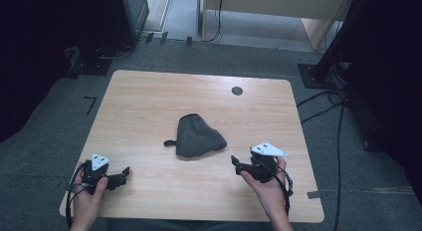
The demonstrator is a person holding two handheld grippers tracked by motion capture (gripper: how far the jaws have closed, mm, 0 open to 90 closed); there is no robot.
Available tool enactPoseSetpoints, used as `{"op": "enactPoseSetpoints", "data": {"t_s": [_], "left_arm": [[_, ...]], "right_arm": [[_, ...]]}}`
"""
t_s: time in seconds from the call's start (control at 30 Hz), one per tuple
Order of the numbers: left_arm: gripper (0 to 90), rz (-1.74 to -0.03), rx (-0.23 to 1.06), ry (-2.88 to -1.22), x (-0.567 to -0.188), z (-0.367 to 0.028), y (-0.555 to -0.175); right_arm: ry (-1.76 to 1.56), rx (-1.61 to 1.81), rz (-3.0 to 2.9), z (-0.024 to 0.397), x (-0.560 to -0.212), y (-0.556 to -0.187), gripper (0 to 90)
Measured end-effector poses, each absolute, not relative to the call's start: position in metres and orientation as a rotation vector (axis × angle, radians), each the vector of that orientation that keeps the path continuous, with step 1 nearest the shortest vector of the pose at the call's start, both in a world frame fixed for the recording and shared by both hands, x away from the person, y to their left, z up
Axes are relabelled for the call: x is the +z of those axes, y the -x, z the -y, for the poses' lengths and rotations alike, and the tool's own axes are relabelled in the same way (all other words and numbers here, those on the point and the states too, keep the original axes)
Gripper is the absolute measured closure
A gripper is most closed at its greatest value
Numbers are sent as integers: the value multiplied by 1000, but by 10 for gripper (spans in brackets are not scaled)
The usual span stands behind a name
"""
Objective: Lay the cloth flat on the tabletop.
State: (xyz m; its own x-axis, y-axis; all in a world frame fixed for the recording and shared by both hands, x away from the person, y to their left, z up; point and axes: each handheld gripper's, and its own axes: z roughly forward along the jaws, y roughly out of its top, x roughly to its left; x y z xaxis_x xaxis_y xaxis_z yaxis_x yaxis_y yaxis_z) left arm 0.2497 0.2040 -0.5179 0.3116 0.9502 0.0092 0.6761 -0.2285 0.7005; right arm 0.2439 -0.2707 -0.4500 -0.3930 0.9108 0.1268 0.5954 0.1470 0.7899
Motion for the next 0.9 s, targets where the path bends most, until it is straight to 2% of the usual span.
{"op": "enactPoseSetpoints", "data": {"t_s": [0.2,0.63,0.77,0.9], "left_arm": [[84,-1434,597,-1991,-518,-204,-250],[85,-1436,613,-1998,-515,-197,-250],[85,-1361,573,-2008,-507,-180,-249],[85,-1321,547,-2000,-499,-167,-252]], "right_arm": [[-1423,1126,-2081,248,-452,-267,246],[-1476,1063,-2186,216,-492,-316,281],[-1523,1085,-2193,215,-499,-320,358],[-1499,1081,-2221,214,-499,-317,509]]}}
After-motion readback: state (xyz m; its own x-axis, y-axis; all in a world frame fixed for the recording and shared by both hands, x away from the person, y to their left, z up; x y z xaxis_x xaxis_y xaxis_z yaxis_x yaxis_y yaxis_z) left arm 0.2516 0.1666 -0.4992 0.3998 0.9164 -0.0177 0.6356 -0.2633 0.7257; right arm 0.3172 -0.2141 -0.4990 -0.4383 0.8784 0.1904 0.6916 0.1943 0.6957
